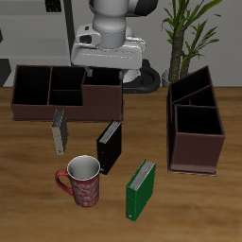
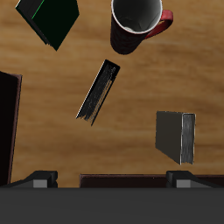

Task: Place the yellow book into the left desk caddy's right compartment

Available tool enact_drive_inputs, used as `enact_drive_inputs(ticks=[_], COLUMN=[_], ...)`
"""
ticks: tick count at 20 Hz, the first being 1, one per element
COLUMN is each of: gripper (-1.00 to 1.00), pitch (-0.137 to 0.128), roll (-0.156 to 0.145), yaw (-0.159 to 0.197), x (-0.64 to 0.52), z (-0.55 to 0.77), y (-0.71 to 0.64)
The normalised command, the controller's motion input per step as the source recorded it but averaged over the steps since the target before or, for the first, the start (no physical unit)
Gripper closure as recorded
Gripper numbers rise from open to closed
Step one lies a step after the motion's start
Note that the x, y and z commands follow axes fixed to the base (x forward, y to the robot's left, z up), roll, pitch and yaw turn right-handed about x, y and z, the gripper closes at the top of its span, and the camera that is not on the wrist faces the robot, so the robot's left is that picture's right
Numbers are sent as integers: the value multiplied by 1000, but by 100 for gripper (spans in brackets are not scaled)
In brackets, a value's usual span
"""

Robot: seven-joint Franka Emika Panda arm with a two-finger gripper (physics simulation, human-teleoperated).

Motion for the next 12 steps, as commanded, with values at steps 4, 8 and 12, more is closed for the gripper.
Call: enact_drive_inputs(ticks=[4,8,12], gripper=[-100,-100,-100], pitch=[-17,-4,-48], roll=[46,-19,-54], yaw=[9,7,55], x=[-65,-36,-68], z=[-10,-71,-175], y=[-432,-369,-529])
